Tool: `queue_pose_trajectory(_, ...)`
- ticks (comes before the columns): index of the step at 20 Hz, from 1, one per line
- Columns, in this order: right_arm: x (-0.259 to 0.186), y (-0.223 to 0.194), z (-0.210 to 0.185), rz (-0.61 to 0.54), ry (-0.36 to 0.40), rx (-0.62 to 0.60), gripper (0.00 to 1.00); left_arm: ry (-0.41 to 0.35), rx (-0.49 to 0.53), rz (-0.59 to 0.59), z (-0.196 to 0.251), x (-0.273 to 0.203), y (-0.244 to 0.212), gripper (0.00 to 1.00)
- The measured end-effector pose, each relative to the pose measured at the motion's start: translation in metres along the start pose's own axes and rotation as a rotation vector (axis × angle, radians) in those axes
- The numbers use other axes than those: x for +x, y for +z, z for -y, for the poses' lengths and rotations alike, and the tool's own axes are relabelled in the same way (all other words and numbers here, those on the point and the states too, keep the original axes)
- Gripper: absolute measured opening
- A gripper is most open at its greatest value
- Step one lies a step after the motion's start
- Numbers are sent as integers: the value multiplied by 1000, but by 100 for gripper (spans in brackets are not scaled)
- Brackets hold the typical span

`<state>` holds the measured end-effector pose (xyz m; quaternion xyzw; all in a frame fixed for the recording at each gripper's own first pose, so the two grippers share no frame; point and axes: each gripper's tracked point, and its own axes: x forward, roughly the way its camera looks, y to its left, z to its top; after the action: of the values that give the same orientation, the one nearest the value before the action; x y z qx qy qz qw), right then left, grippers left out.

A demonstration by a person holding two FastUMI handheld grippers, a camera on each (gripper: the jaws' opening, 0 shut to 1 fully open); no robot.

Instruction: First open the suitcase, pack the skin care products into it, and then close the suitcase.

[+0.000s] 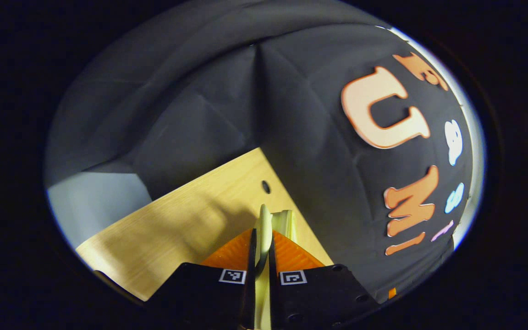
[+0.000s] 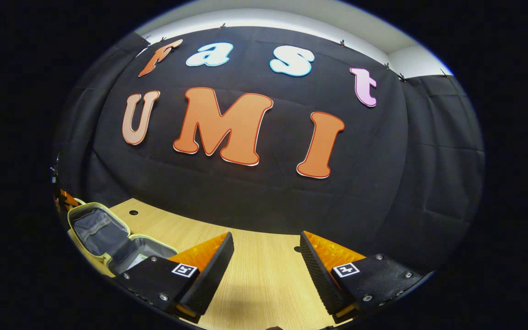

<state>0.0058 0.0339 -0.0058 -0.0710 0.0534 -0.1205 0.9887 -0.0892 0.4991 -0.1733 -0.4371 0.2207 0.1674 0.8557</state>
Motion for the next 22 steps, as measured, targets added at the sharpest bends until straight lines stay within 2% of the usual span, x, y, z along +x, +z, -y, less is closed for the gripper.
queue_pose_trajectory(3,3,0,-1,24,34,3,92,-78,69,18,74,-24,-1,13)
queue_pose_trajectory(8,0,-12,-8,32,118,16,92,-157,133,24,160,-31,-27,13)
queue_pose_trajectory(11,-3,-12,-3,50,146,53,92,-195,151,16,198,-34,-48,13)
queue_pose_trajectory(16,-3,-19,20,66,163,73,93,-241,246,-38,260,-32,-102,13)
queue_pose_trajectory(22,-3,-35,51,58,160,106,92,-273,298,-110,305,-17,-169,13)
